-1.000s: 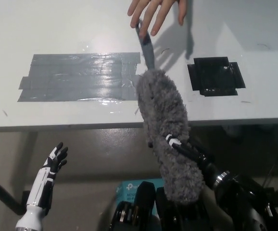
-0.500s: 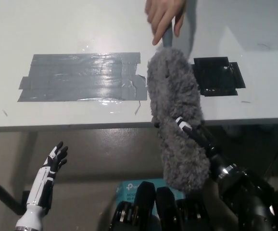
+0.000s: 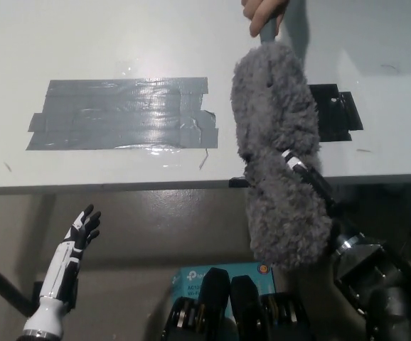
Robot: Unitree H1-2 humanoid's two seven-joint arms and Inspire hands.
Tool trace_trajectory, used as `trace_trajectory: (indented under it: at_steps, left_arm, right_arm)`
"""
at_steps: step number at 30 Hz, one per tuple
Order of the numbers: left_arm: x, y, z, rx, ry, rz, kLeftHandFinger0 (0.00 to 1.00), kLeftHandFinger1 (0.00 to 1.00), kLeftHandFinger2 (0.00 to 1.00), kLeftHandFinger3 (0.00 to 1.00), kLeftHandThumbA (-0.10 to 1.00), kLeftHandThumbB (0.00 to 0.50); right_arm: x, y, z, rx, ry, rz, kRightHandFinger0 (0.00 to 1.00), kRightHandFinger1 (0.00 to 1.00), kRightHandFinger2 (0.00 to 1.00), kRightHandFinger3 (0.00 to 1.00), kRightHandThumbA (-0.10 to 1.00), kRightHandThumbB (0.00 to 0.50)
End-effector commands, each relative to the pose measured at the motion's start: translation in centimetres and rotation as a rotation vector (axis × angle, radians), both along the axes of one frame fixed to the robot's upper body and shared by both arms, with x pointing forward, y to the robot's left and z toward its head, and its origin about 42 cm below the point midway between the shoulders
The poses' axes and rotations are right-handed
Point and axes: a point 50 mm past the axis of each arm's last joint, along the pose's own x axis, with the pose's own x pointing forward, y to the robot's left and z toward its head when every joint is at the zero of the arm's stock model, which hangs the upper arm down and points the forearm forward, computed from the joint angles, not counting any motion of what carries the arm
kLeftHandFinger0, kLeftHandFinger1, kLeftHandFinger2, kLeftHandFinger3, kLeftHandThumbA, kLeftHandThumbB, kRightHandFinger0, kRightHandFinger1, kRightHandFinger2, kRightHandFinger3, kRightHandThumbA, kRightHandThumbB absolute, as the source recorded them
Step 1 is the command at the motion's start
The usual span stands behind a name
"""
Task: A grey duster is kept infront of the robot in the middle of the table and the robot extends its right arm to grab the duster, picks it up and hands it to a person
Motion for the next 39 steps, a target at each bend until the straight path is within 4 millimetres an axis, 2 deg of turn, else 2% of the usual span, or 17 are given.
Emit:
trace_trajectory:
  at_steps: [1,2,3,5,8,13,16,21,25,28,30,32,33,36,37,39]
  left_arm:
    - [1.4,0.9,3.1,0.048,-0.126,-0.014,1.00,1.00,1.00,1.00,1.00,0.316]
    - [1.5,0.9,3.1,0.040,-0.130,-0.016,1.00,1.00,1.00,1.00,1.00,0.309]
    - [1.5,0.9,3.0,0.037,-0.131,-0.017,1.00,1.00,1.00,1.00,1.00,0.309]
    - [1.5,0.9,3.0,0.031,-0.130,-0.019,1.00,1.00,1.00,1.00,1.00,0.320]
    - [1.5,0.9,3.0,0.036,-0.133,-0.017,1.00,1.00,1.00,1.00,1.00,0.312]
    - [1.5,0.8,3.2,0.035,-0.129,-0.015,1.00,1.00,1.00,1.00,1.00,0.309]
    - [1.6,0.7,3.2,0.036,-0.132,-0.019,1.00,1.00,1.00,1.00,1.00,0.304]
    - [1.9,0.7,3.5,0.032,-0.137,-0.018,1.00,1.00,1.00,1.00,1.00,0.309]
    - [1.8,0.9,3.4,0.036,-0.133,-0.017,1.00,1.00,1.00,1.00,1.00,0.309]
    - [1.6,0.8,3.0,0.029,-0.125,-0.020,1.00,1.00,1.00,1.00,1.00,0.318]
    - [1.1,0.7,2.6,0.038,-0.114,-0.024,1.00,1.00,1.00,1.00,1.00,0.319]
    - [0.9,0.7,2.4,0.039,-0.105,-0.023,1.00,1.00,1.00,1.00,1.00,0.327]
    - [0.7,0.6,2.2,0.034,-0.094,-0.022,1.00,1.00,1.00,1.00,1.00,0.337]
    - [0.3,0.6,1.8,0.029,-0.081,-0.020,1.00,1.00,1.00,1.00,1.00,0.337]
    - [0.1,0.5,1.6,0.026,-0.073,-0.020,1.00,1.00,1.00,1.00,1.00,0.344]
    - [-0.3,0.3,1.2,0.021,-0.061,-0.020,1.00,1.00,1.00,1.00,1.00,0.345]
  right_arm:
    - [-0.3,0.5,6.2,0.264,-0.191,0.145,1.00,1.00,1.00,1.00,0.51,0.334]
    - [-0.5,0.5,6.1,0.263,-0.226,0.178,1.00,1.00,1.00,1.00,0.64,0.458]
    - [-0.6,0.5,6.1,0.263,-0.238,0.188,1.00,1.00,1.00,1.00,0.65,0.475]
    - [-0.7,0.5,6.2,0.239,-0.274,0.188,1.00,1.00,1.00,1.00,0.78,0.500]
    - [-0.9,0.5,6.3,0.214,-0.298,0.179,1.00,1.00,1.00,1.00,0.86,0.500]
    - [-1.2,0.0,6.5,0.184,-0.332,0.156,1.00,1.00,1.00,1.00,0.91,0.500]
    - [-1.8,-0.7,6.6,0.104,-0.382,0.121,1.00,1.00,1.00,1.00,0.97,0.500]
    - [-4.3,-3.0,7.3,-0.150,-0.556,-0.067,1.00,1.00,1.00,1.00,1.00,0.500]
    - [-5.8,-4.0,7.2,-0.249,-0.597,-0.171,1.00,1.00,1.00,1.00,1.00,0.500]
    - [-7.4,-5.5,5.5,-0.385,-0.614,-0.276,1.00,1.00,1.00,1.00,1.00,0.500]
    - [-8.2,-6.8,2.8,-0.518,-0.603,-0.320,1.00,1.00,1.00,1.00,1.00,0.490]
    - [-8.4,-7.4,1.6,-0.564,-0.587,-0.347,1.00,1.00,1.00,1.00,1.00,0.471]
    - [-8.7,-8.0,-0.1,-0.627,-0.533,-0.391,1.00,1.00,1.00,1.00,0.96,0.459]
    - [-8.9,-8.6,-1.8,-0.672,-0.484,-0.428,1.00,1.00,1.00,1.00,0.92,0.400]
    - [-8.9,-8.8,-2.5,-0.693,-0.465,-0.446,1.00,1.00,1.00,1.00,0.90,0.359]
    - [-9.1,-9.1,-3.5,-0.725,-0.441,-0.468,1.00,1.00,1.00,1.00,0.89,0.356]
